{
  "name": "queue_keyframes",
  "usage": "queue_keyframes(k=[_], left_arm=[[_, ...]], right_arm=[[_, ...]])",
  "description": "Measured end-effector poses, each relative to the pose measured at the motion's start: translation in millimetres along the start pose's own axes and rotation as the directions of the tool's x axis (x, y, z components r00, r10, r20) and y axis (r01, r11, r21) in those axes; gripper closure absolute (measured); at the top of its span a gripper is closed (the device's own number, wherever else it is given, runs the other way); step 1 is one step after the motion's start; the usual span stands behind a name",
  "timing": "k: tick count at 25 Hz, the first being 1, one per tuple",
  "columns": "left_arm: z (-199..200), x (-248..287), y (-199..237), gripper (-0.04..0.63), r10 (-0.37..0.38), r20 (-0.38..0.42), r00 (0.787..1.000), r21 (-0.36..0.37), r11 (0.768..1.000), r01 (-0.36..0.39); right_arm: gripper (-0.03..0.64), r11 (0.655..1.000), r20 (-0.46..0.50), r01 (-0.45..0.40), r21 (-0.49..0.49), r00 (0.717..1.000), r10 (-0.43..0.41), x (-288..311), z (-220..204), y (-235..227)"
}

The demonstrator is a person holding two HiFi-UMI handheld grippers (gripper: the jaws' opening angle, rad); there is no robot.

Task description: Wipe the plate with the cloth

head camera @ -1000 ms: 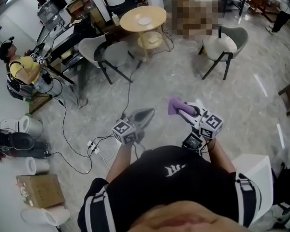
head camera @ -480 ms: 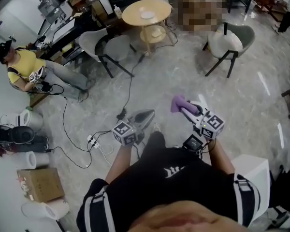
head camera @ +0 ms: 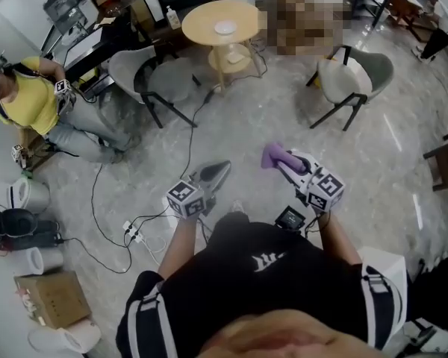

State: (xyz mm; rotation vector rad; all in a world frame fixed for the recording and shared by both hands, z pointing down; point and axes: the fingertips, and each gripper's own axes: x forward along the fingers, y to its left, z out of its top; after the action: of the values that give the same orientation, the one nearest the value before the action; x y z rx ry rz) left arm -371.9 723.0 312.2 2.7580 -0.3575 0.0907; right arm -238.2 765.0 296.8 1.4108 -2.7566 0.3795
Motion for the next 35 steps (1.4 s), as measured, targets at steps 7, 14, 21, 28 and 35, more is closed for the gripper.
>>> queue_keyframes(k=[7, 14, 21, 28, 35], left_arm=[[37, 13, 88, 0.581, -0.027, 0.022, 0.999, -0.023, 0.999, 0.027], [51, 37, 160, 0.581, -0.013, 0.041, 0.999, -0.050, 0.999, 0.015], [57, 82, 215, 0.581, 0.021, -0.003, 1.000, -0.062, 0.998, -0.021], [101, 157, 251, 0.583, 0.072, 0.004, 0.997, -0.039, 0.997, -0.071], [143, 229, 281, 0.581, 0.114, 0.021, 0.993, 0.002, 0.993, -0.114]], right_arm=[[0.520, 0.999, 0.002, 0.041, -0.027, 0.999, -0.041, 74, 43, -34], [0.520, 0.995, -0.027, 0.092, -0.025, 0.995, -0.092, 106, 45, -78], [0.520, 0.997, 0.007, 0.072, 0.010, 0.997, -0.072, 138, 50, -149], [0.520, 1.000, 0.024, 0.010, -0.006, 1.000, -0.010, 160, 84, -241], [0.520, 0.999, 0.040, -0.033, -0.043, 0.999, 0.035, 174, 115, -322]])
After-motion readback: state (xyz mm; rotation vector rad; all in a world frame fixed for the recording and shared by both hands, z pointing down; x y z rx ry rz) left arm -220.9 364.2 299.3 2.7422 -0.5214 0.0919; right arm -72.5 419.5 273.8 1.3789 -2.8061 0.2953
